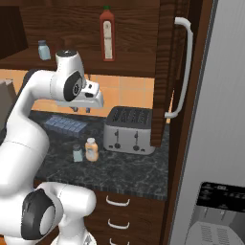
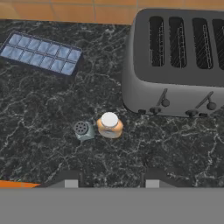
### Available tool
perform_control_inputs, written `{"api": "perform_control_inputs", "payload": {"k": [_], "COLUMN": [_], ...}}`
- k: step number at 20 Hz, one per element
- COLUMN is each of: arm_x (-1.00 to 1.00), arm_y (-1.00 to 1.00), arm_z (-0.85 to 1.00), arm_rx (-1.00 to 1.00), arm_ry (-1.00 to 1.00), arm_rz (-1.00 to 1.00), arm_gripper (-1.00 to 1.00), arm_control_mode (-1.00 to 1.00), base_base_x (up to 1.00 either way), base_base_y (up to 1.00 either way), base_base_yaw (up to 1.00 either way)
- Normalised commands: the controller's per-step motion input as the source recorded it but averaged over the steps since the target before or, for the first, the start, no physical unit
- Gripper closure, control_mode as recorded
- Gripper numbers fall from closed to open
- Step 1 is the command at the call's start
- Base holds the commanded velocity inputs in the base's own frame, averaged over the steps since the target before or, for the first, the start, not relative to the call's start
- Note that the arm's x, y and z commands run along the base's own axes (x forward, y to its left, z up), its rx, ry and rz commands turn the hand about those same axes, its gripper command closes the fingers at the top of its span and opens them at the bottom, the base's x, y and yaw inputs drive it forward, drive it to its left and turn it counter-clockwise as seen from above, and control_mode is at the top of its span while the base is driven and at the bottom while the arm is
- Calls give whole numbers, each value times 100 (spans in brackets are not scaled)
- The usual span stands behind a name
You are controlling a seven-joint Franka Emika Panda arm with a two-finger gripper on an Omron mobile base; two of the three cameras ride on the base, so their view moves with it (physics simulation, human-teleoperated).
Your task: Put the shaker and condiment bottle from the counter next to their counterparts in the cabinet.
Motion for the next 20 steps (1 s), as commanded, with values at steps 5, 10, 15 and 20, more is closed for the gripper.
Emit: {"api": "perform_control_inputs", "payload": {"k": [5, 10, 15, 20], "arm_x": [-5, -45, -70, 14], "arm_y": [-15, 10, 31, 8], "arm_z": [-4, -40, -83, -48], "arm_rx": [4, 5, 2, 7], "arm_ry": [-1, -7, 0, -1], "arm_rz": [3, 4, 0, 0], "arm_gripper": [-100, -100, -100, -100], "arm_control_mode": [-100, -100, -100, -100], "base_base_x": [0, 0, 0, 0], "base_base_y": [0, 0, 0, 0], "base_base_yaw": [0, 0, 0, 0]}}
